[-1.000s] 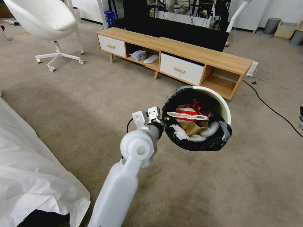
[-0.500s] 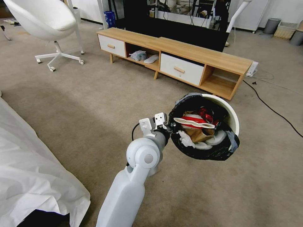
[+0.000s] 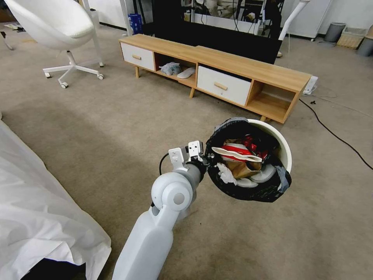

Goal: Pick up the trash bin and place the garbage on the floor into it.

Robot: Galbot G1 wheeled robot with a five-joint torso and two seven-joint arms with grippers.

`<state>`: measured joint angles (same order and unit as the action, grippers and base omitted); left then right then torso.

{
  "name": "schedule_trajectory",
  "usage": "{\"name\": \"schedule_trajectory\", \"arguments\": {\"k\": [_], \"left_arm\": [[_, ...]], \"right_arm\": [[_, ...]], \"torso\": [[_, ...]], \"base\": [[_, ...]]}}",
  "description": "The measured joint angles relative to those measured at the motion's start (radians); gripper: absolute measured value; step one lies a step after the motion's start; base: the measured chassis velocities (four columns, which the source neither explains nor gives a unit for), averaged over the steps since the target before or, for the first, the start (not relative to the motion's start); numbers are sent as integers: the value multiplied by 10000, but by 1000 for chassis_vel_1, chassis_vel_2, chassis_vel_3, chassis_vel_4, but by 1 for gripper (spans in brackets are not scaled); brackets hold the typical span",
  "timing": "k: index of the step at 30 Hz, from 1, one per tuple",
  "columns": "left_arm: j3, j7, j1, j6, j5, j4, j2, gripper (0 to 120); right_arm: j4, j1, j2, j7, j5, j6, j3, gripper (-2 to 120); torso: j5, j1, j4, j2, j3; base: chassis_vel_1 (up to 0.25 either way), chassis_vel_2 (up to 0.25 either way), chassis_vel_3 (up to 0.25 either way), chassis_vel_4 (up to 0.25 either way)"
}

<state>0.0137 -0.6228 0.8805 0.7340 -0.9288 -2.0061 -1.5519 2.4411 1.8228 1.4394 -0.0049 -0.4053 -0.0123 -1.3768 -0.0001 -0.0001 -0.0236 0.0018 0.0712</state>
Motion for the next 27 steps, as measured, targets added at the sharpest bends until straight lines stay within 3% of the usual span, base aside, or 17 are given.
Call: {"name": "schedule_trajectory", "arguments": {"k": [11,27], "left_arm": [[-239,2,-19,-81,-30,12,29,0],[-237,79,-106,-116,17,142,63,0]], "right_arm": [[251,125,353,-66,175,229,-35,100],[157,96,504,-86,265,360,34,100]], "torso": [[1,0,0,-1,0],[1,0,0,0,0]], "base": [[0,0,0,0],[0,0,0,0]]}}
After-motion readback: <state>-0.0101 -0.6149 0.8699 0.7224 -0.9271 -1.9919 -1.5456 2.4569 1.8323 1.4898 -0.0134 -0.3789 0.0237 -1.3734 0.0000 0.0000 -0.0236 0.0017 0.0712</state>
